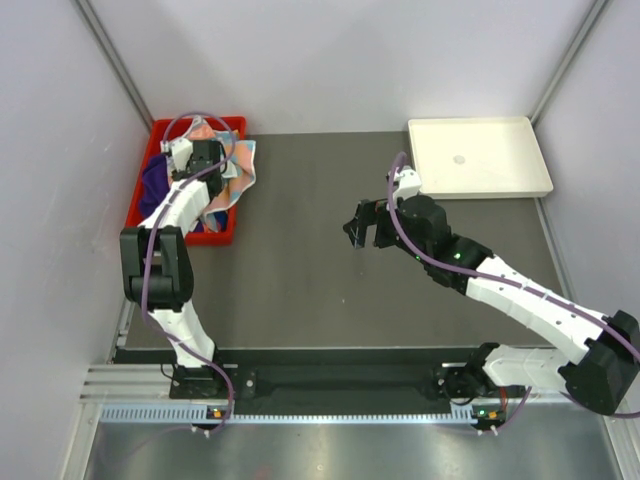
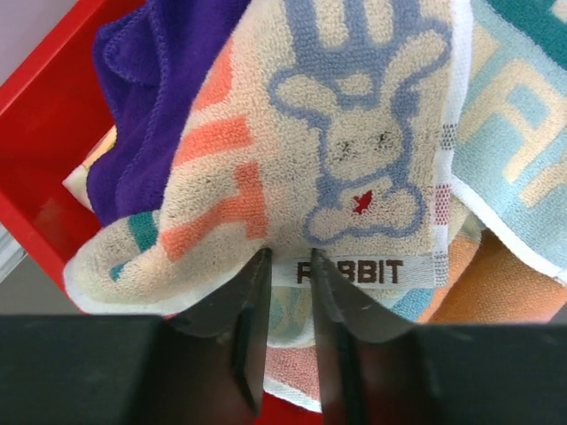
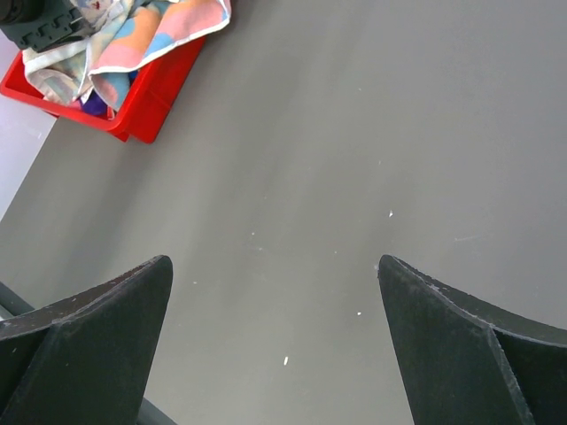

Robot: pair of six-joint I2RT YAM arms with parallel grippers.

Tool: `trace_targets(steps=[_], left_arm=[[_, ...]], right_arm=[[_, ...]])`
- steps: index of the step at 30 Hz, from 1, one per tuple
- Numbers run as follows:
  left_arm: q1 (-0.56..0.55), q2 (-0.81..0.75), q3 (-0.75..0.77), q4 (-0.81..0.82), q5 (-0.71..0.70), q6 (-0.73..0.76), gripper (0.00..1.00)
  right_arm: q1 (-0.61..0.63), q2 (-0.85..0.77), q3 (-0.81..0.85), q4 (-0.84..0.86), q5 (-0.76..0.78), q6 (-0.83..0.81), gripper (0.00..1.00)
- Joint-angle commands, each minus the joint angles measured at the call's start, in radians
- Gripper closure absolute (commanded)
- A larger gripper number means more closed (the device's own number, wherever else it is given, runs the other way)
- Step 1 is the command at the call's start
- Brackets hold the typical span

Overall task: Fold and stack the towels
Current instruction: Grab crumpled towel

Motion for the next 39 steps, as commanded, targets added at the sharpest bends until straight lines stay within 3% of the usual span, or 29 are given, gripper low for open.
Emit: trace_targets(steps=[1,3,4,8,10,11,14,20,25,34,38,39], left_arm=[[0.007,-0.013,0.01,0.036,0.023,0.001,0.76],[0.007,-0.02,0.016,0.034,0.032,0.005,0.86],[0.005,-0.021,0.022,0.033,0.034,0.005,1.0],[0.005,-0.061,0.026,0.02,0.049,0.005,0.99],[0.005,-0.098,0.011,0.017,0.043,0.004,0.87],[0.005,-0.113,0.004,0.017,0.035,0.002,0.71],[0.005,-0.173,-0.027,0.011,0.004,0.007,0.47],[0.034,-0.218,-0.061,-0.001,-0.074,0.016,0.32],[0.091,-0.155,-0.04,0.019,-0.008,0.034,0.25],[0.14,-0.047,0.043,0.048,0.153,0.065,0.32],[0.139,-0.061,0.036,0.049,0.195,0.048,0.53],[0.14,-0.067,0.028,0.051,0.204,0.045,0.66]], right_arm=[[-0.015,-0.004,0.002,0.04,-0.004,0.003,0.0],[-0.015,-0.006,0.002,0.04,-0.006,0.006,0.0],[-0.015,-0.006,0.002,0.039,-0.004,0.008,0.0],[-0.015,-0.007,0.002,0.042,-0.004,0.006,0.0],[-0.015,-0.007,0.0,0.043,-0.006,0.006,0.0],[-0.015,-0.006,0.002,0.045,-0.006,0.006,0.0],[-0.015,-0.001,0.003,0.049,-0.009,0.005,0.0],[-0.015,0.013,0.002,0.065,-0.033,0.011,0.0],[-0.015,0.017,-0.004,0.066,-0.043,0.009,0.0],[-0.015,-0.006,-0.017,0.061,-0.04,0.006,0.0],[-0.015,-0.007,-0.017,0.058,-0.033,0.008,0.0],[-0.017,-0.007,-0.017,0.058,-0.033,0.008,0.0]])
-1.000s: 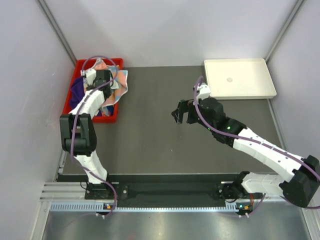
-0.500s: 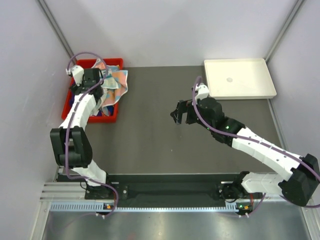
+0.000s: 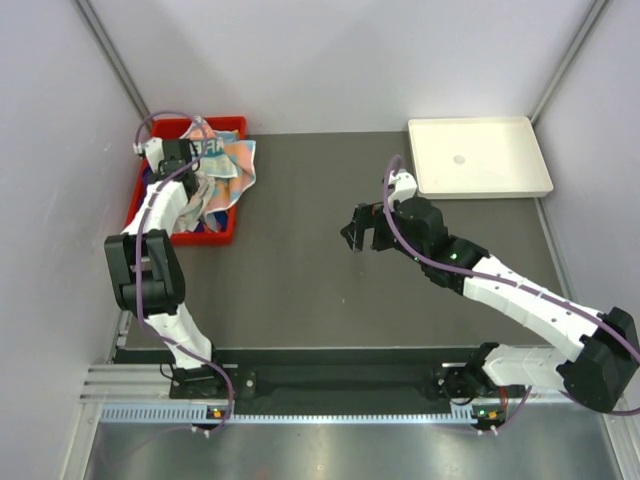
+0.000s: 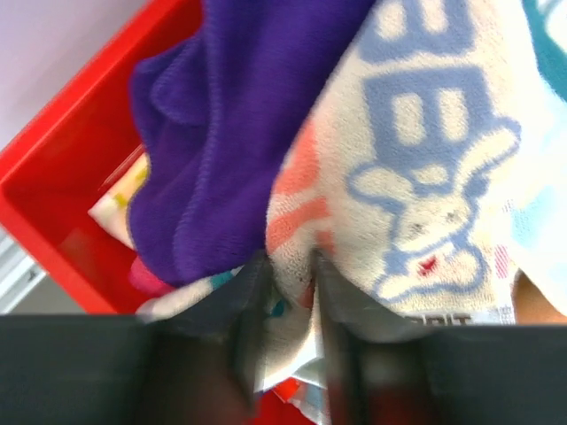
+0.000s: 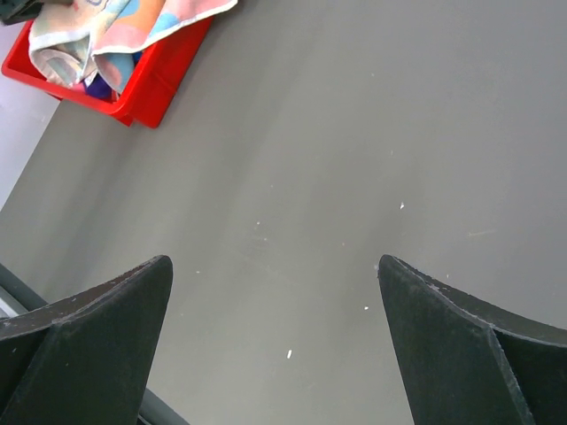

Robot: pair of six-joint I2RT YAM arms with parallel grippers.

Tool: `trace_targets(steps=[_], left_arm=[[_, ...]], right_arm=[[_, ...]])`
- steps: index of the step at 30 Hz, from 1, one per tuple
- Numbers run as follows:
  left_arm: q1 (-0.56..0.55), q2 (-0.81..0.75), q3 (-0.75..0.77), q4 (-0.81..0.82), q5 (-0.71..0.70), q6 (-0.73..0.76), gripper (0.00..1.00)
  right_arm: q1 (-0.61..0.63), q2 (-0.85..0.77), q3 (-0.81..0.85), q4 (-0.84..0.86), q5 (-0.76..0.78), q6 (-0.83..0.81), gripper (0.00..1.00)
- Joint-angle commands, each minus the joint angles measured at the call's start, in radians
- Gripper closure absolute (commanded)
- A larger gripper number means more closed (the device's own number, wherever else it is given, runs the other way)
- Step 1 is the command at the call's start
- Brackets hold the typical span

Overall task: Fold and stack the towels
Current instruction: Grab crumpled towel

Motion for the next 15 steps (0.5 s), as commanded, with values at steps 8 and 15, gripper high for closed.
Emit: trace_targets(steps=[8,15], left_arm=[[-0.001,-0.119,0.025,0.032,0.207,0.007,1.0],[-0.16,-0.16,0.142,-0.07,0.288,0.094,1.0]], right_arm=[[-0.015,-0.007,0.023,0.036,0.002,0.006,0.0],[-0.015,0.011,0.077,0.006,0.028,-0.014,0.0]])
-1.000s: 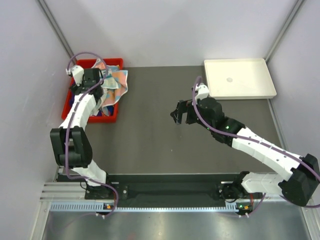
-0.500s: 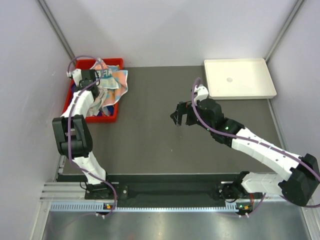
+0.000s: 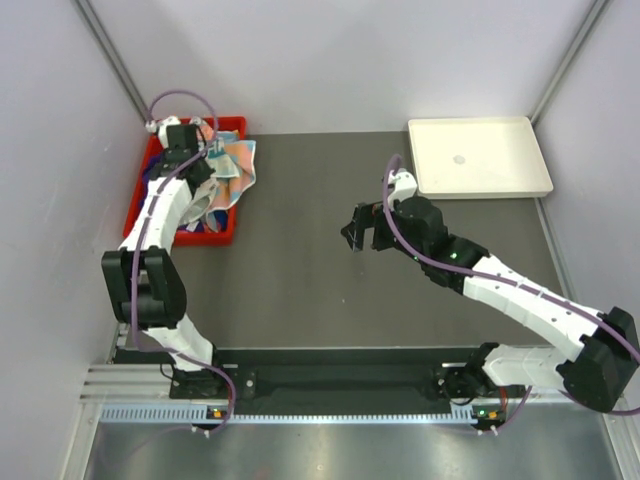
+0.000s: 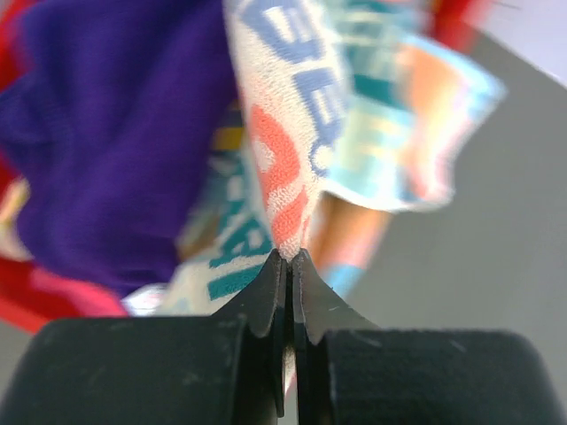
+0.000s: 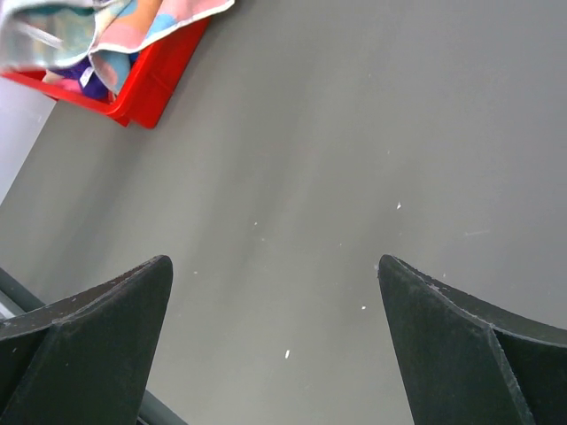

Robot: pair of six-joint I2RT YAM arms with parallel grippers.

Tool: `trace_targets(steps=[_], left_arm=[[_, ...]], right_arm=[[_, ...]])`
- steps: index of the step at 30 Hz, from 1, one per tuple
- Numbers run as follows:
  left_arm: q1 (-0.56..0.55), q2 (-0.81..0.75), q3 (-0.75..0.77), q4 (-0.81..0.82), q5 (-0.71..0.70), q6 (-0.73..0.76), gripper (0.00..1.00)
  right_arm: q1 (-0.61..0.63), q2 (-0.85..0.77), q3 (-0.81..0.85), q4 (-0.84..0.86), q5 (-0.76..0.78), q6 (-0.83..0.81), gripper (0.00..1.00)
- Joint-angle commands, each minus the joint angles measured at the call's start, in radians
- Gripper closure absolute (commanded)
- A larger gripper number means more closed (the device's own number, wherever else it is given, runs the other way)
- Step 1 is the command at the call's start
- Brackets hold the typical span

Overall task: Fold and stack the towels
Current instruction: Grab crumpled towel, then move the towel to the center of the board

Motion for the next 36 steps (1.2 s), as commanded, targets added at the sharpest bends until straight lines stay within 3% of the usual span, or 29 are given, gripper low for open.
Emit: trace_targets(steps=[1,10,21,29,36], left_arm=[[-0.106,-0.064,0.097,-0.044,0.071,0.07,1.0],[-0.371,-0.09,0.137,-0.13,0.14,0.108,1.0],[-0.782,-0.204,-0.18,-0.009,0.209,-0.025,1.0],[-1.097,-0.213,-0.245,0.053,0.269,-0.117,1.0],[-1.195,-0.236,-0.34,0.086,0.451,-0.197,1.0]], right_arm=[[-0.015,0.014,0.089,0.0,0.027,-0.017,0.0],[-0.047,0.004,0.155,-0.069,0.114,-0.049,0.0],[-0.237,-0.018,0.137,-0.144,0.116,-0.022,0.0],[-0.279,0.007,0.115,-0.136,0.098,-0.005,0.0],[-0.32,0.057,0.101,-0.101,0.072,-0.005,0.0]])
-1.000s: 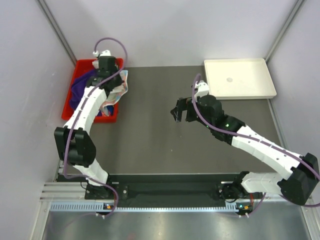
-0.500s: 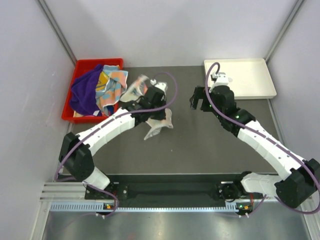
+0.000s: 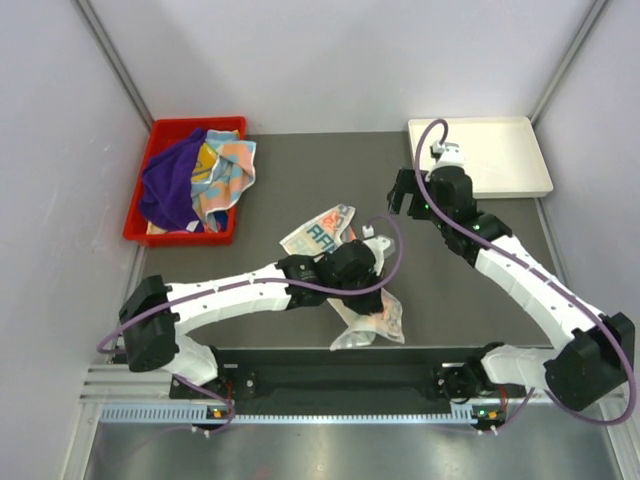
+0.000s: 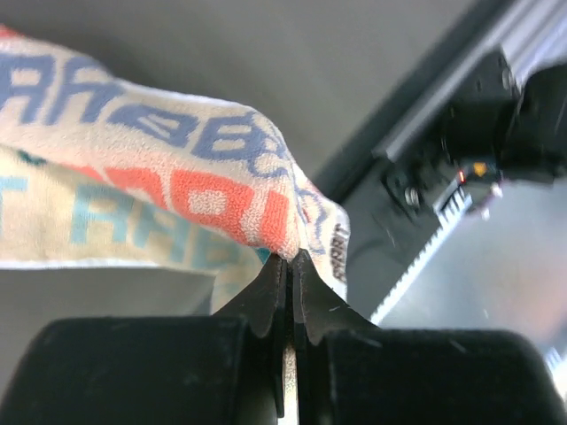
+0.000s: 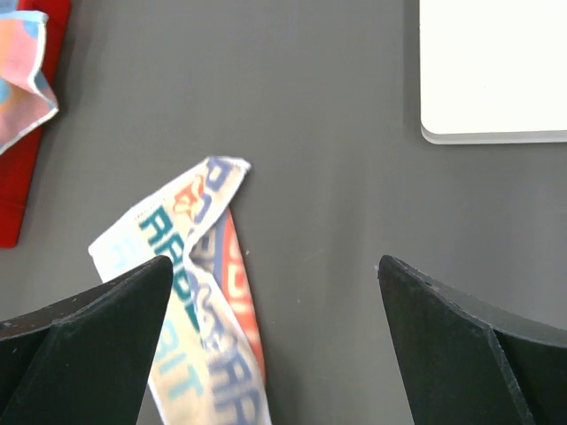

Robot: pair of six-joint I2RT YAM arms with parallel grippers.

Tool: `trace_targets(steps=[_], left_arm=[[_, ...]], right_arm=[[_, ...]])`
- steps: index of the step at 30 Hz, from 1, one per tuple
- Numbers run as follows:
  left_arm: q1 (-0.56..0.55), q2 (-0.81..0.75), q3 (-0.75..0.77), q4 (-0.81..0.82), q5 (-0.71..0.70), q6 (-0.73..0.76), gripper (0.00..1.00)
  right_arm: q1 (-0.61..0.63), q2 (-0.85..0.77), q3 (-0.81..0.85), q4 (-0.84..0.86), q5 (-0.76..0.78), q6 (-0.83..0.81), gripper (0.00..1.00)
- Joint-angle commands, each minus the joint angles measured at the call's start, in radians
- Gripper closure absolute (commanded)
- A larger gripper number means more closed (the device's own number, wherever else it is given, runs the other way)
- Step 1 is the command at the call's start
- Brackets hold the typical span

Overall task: Fold and stack the towels
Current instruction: Move the towel to the center of the board

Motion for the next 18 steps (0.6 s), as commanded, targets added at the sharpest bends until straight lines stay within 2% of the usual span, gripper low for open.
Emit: trace_targets(steps=[1,3,4,6,7,10,12,15,18], left_arm=[[-0.013,-0.059,-0.061,0.06,0.112,-0.06,1.0],[-0.023,-0.091,-0.102,0.059,0.109,-0.065,0.91],[-0.023,-0.105,-0.113,0.054,0.09,-0.067,0.76],[-0.021,-0.139,-0.121,0.034,0.006,-0.059,0.69],[-0.021,-0.143,-0.111,0.016,-0.046,-0.064,0.58],[-0.006,-0.154,-0.075,-0.036,-0.254,-0.105,0.44],[0.06,-0.149,-0.047,-0.078,-0.343,-0.174,0.41],[0.228,-0.154,-0.073,-0.09,-0.359,-0.24,0.44],[0.39,-0.154,-0.12,-0.023,-0.353,-0.272,0.47]], right_arm=[[-0.036,0.045,-0.011,0.045,-0.028,0.011,0.0],[-0.051,0.069,-0.015,0.061,-0.062,0.014,0.0],[-0.054,0.096,-0.015,0.078,-0.082,0.02,0.0],[-0.056,0.125,-0.01,0.087,-0.097,0.02,0.0],[-0.057,0.154,-0.01,0.104,-0.117,0.023,0.0],[-0.056,0.228,-0.002,0.136,-0.145,0.038,0.01],[-0.057,0.276,0.018,0.151,-0.165,0.048,0.02],[-0.057,0.372,0.071,0.17,-0.185,0.066,0.05],[-0.056,0.449,0.12,0.211,-0.2,0.106,0.07]])
